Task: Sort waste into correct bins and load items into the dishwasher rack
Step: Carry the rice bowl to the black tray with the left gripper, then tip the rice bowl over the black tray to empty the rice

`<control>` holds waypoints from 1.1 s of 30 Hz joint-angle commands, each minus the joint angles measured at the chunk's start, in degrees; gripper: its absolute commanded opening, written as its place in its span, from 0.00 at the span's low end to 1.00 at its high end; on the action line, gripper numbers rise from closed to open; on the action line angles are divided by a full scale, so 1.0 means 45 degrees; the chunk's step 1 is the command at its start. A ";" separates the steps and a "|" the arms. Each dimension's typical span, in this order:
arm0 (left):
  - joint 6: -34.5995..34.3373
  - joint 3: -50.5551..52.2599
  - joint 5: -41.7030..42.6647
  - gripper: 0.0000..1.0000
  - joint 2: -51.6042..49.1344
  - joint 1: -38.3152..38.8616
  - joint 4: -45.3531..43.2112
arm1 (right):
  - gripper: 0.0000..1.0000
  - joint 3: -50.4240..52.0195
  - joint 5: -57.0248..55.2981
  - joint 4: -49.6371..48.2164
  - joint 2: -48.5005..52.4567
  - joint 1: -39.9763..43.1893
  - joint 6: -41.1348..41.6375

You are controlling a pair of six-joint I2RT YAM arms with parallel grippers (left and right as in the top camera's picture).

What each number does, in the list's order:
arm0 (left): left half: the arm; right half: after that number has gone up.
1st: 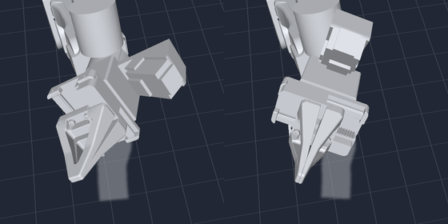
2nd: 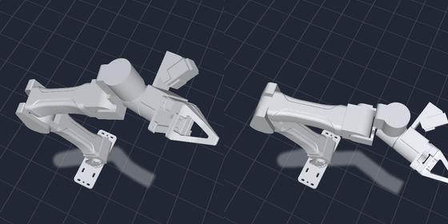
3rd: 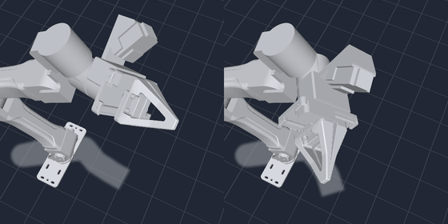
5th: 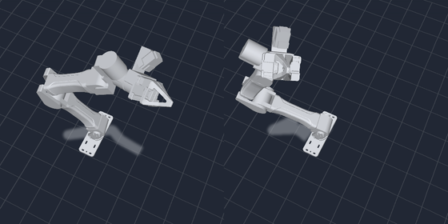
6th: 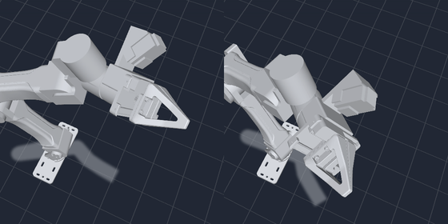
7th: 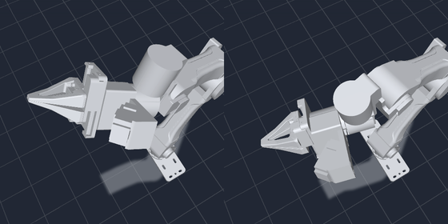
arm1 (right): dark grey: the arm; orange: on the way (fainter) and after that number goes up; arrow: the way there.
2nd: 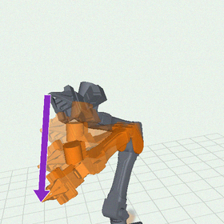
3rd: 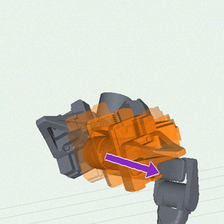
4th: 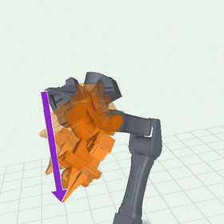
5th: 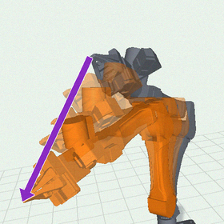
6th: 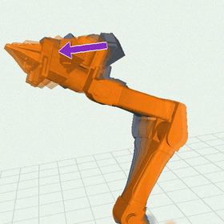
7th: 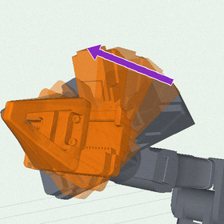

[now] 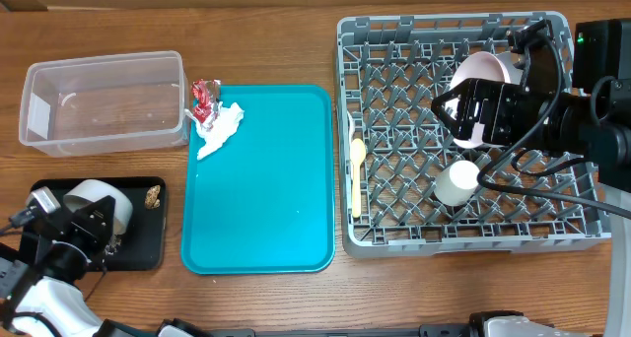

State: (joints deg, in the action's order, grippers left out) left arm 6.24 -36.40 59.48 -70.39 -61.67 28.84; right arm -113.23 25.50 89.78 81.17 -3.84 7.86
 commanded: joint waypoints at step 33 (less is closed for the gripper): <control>0.1904 0.1151 0.1953 0.04 0.0073 -0.0554 -0.0126 | 0.95 -0.0083 -0.0515 0.0379 -0.0058 -0.0049 -0.0073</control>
State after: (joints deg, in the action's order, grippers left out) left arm 14.61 -31.38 69.67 -70.39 -63.86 27.64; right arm -113.23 23.53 91.53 81.17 -3.84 7.86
